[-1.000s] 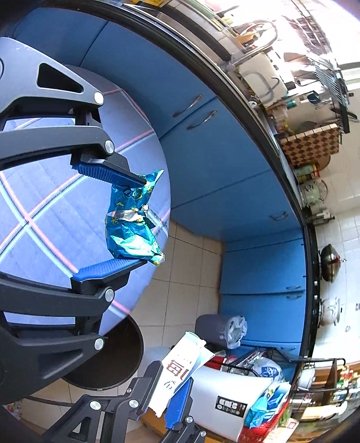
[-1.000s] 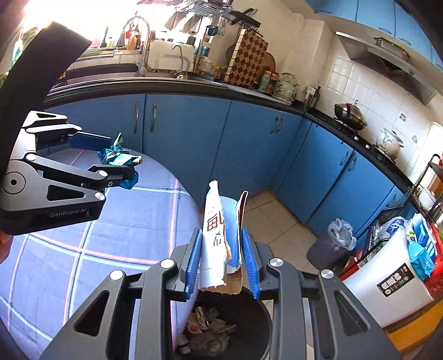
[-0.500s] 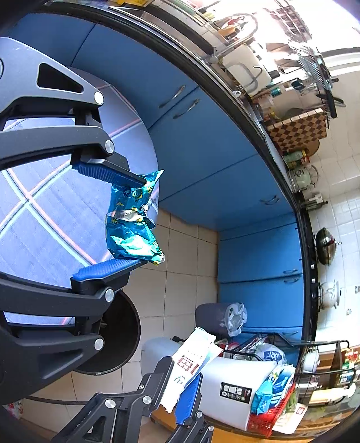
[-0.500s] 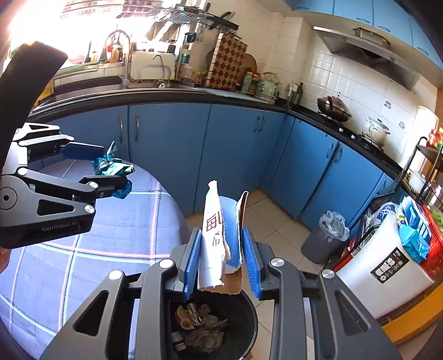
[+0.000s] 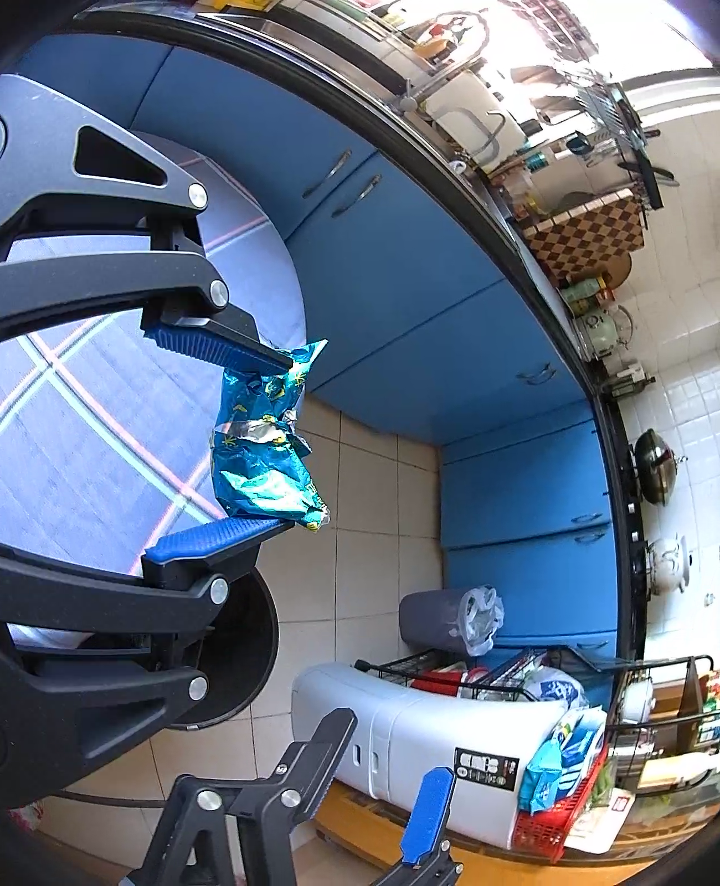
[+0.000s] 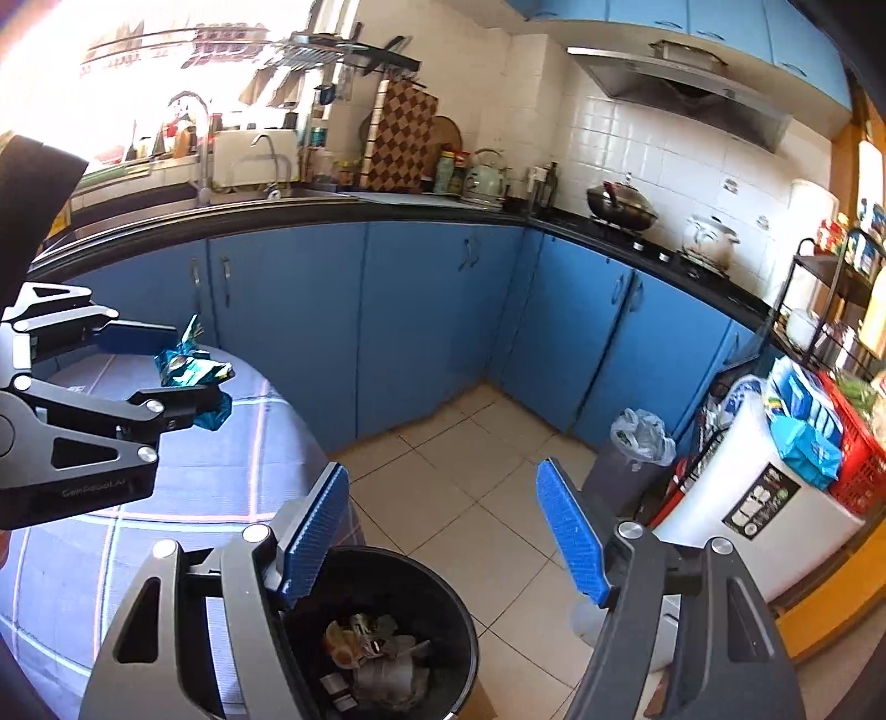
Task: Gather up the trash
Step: 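Carry cardboard and chip bag over the bin and release both inside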
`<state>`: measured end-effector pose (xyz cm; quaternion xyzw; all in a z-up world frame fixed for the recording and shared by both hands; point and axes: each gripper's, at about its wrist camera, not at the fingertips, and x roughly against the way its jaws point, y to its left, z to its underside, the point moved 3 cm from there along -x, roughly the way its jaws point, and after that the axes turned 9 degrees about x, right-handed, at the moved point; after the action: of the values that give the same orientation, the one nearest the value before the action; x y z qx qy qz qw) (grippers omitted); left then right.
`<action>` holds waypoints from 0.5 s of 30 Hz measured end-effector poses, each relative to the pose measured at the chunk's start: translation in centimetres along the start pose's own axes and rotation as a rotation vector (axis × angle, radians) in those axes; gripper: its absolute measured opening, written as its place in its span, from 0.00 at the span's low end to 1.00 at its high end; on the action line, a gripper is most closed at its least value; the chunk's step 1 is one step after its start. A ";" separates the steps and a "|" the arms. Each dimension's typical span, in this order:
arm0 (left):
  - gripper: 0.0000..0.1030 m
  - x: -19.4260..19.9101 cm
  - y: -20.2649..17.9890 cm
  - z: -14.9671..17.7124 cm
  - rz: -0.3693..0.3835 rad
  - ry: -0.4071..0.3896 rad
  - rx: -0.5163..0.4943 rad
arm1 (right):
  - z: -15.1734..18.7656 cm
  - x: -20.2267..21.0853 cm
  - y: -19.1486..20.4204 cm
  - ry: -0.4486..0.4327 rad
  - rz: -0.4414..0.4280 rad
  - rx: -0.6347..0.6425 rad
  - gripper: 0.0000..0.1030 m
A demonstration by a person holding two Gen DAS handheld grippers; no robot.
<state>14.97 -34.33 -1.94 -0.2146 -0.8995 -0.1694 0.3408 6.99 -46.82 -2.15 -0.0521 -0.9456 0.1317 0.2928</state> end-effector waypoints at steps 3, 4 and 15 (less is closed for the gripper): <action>0.50 -0.1 -1.6 -0.3 0.018 -0.002 -0.020 | 0.7 -0.1 -1.3 0.006 -0.005 -0.026 0.67; 0.50 -0.2 -2.2 -0.5 0.024 -0.001 -0.028 | 0.9 -0.1 -1.6 0.006 -0.001 -0.031 0.67; 0.51 -1.5 -7.2 -1.7 0.068 0.009 -0.098 | 3.7 -1.0 -5.2 0.049 0.032 -0.092 0.67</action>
<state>13.28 -41.60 -2.94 -0.2607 -0.8807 -0.2026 0.3397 5.61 -52.82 -4.19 -0.0838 -0.9423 0.0914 0.3109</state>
